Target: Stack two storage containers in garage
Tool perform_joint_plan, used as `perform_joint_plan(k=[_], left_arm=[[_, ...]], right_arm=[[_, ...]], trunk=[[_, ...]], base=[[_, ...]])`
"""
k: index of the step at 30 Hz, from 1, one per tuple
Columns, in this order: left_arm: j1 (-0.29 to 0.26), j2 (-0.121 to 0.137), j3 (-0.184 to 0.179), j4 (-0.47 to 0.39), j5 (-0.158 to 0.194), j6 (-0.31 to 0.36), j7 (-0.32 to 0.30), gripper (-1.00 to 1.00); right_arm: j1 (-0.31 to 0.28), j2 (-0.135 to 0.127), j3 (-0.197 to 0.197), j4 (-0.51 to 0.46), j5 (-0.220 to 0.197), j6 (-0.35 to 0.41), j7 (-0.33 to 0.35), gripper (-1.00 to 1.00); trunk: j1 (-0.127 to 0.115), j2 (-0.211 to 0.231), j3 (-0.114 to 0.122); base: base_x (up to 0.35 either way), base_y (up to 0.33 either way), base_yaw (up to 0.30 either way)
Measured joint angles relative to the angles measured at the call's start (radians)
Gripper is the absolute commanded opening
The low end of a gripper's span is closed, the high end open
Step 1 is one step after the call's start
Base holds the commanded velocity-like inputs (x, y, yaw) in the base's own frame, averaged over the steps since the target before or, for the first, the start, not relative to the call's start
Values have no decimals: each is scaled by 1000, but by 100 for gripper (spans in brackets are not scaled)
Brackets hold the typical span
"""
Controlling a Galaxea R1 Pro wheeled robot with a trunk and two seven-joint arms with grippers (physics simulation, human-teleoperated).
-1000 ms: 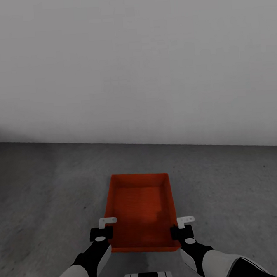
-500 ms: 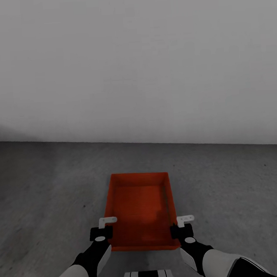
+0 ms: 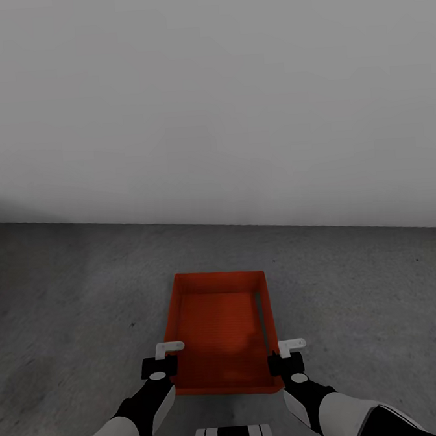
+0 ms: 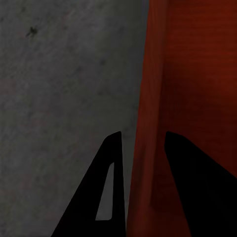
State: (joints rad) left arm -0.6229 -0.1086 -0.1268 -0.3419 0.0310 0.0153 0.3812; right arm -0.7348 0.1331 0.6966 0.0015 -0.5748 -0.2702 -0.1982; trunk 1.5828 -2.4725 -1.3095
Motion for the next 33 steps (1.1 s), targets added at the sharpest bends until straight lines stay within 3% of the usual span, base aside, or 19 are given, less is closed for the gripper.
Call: perform_joint_plan(k=[5,6,7,8,27,33], left_arm=[[0,0,2,0,-2,0,0,-100],[0,0,2,0,-2,0,0,-100],[0,-2,2,1,9,-5,-2,100],[0,-2,26,6,48,14,-2,100],[2,-2,28,4,48,16,2,100],[0,-3,28,4,102,16,3,100]], right_arm=[[0,0,6,2,-9,-2,3,-100],[0,0,6,2,-9,-2,4,100],[0,10,-51,-4,16,0,8,100],[0,11,-52,-5,18,1,10,100],[0,12,-58,-4,13,-1,7,100],[0,12,-58,-4,13,-1,7,100]], trunk=[[0,0,0],[0,0,0],[2,0,0],[2,0,0],[2,0,0],[-2,7,3]], base=[[0,0,0],[0,0,0],[0,0,0],[0,0,0],[0,0,0],[0,0,0]])
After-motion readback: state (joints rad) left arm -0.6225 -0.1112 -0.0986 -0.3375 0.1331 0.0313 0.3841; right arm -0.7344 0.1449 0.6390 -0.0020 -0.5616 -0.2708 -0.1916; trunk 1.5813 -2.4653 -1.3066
